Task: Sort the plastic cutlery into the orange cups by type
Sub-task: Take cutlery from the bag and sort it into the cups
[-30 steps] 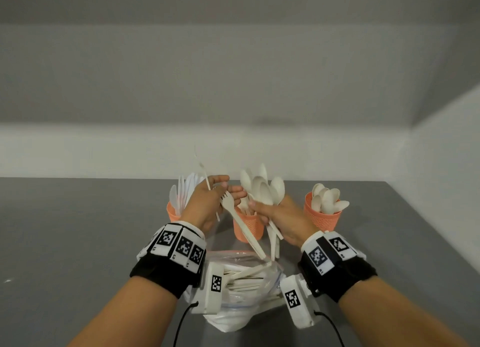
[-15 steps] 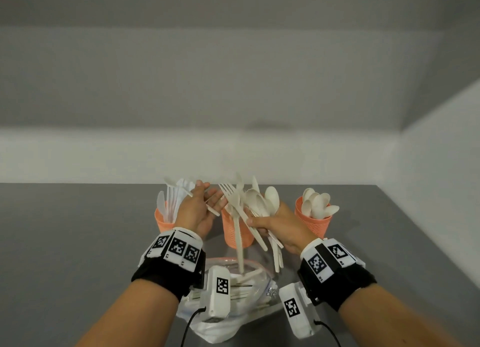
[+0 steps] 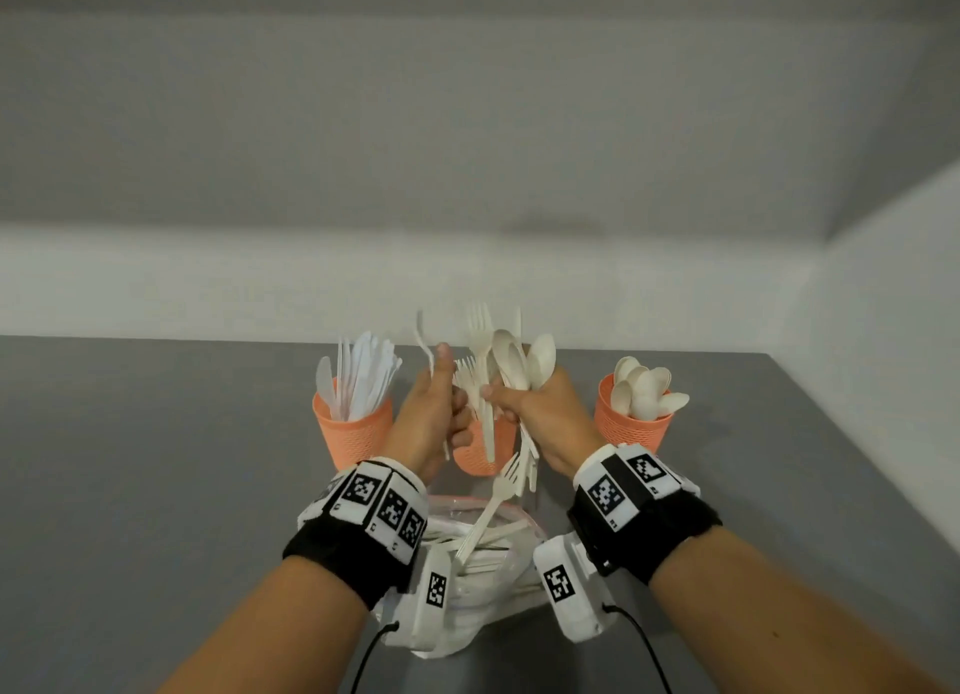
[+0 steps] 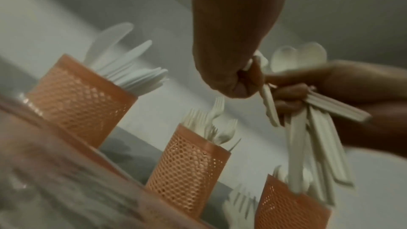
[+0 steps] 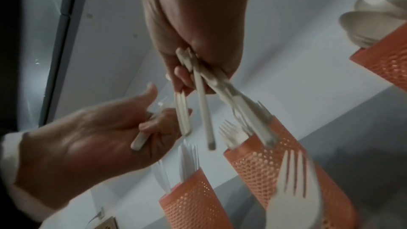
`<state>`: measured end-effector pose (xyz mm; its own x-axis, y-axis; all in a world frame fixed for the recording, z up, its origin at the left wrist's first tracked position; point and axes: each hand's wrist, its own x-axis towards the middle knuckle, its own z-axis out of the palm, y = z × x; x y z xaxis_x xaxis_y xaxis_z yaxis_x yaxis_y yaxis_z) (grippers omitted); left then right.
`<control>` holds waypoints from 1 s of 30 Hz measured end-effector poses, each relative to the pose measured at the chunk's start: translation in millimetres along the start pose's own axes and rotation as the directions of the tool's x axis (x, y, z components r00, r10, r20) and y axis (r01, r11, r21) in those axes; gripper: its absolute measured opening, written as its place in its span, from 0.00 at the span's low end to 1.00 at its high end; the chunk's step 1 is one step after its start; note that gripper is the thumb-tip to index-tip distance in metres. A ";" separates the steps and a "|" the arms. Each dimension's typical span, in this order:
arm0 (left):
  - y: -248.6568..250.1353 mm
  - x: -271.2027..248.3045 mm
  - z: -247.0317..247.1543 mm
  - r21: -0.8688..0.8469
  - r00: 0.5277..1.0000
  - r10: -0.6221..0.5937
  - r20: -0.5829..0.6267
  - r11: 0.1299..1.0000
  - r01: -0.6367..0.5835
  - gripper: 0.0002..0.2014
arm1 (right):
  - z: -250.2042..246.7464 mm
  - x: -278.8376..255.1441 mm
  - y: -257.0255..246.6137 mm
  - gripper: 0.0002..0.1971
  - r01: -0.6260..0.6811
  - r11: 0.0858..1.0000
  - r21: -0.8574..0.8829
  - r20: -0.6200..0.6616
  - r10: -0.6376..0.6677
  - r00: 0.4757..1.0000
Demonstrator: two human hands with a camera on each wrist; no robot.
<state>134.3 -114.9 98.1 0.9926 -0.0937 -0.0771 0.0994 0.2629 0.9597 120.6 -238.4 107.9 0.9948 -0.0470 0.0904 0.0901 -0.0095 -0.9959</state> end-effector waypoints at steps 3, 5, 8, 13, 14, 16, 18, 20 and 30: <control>-6.3 -5.7 10.2 0.160 0.994 0.032 0.104 0.986 -0.049 0.25 | 4.3 1.0 -3.1 0.06 0.021 0.999 -0.041 0.002 -0.021 1.000; -7.9 -6.7 13.3 0.207 0.988 0.039 0.149 0.976 -0.069 0.21 | 5.2 1.6 -3.5 0.07 0.015 0.997 -0.075 0.004 -0.015 1.000; -2.8 3.5 7.9 0.088 0.994 -0.046 0.104 0.995 0.037 0.17 | 0.8 2.9 -4.1 0.10 0.015 0.995 -0.103 0.007 -0.014 1.000; 14.5 28.2 3.0 -0.092 0.997 0.046 -0.064 0.994 -0.052 0.13 | -22.3 4.8 -10.6 0.05 0.036 0.995 -0.090 -0.056 -0.041 0.998; 18.3 34.5 3.4 -0.083 0.991 0.114 -0.076 0.989 -0.121 0.13 | -28.9 5.7 -10.9 0.06 0.031 0.997 -0.077 -0.089 -0.038 0.995; 23.3 46.9 4.1 -0.009 0.971 0.227 -0.073 0.974 -0.228 0.14 | -41.5 8.7 -8.1 0.06 0.019 0.997 -0.069 -0.159 -0.030 0.987; 20.6 55.1 6.9 0.096 0.964 0.258 -0.070 0.963 -0.251 0.13 | -51.2 11.0 -4.7 0.07 0.013 0.997 -0.073 -0.201 -0.027 0.979; 7.8 57.0 9.7 0.190 0.968 0.240 -0.075 0.956 -0.223 0.11 | -58.5 11.1 -1.5 0.07 0.010 0.997 -0.081 -0.218 -0.028 0.976; -12.3 64.8 11.0 0.605 0.877 0.465 -0.120 0.735 -0.306 0.26 | -72.8 10.5 7.4 0.08 -0.045 0.991 -0.127 -0.226 0.015 0.974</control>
<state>196.6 -134.8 84.3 0.9254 0.1549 0.3458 -0.2732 -0.3595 0.8923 128.3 -311.7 101.9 0.9594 -0.2720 0.0743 0.0387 -0.1339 -0.9902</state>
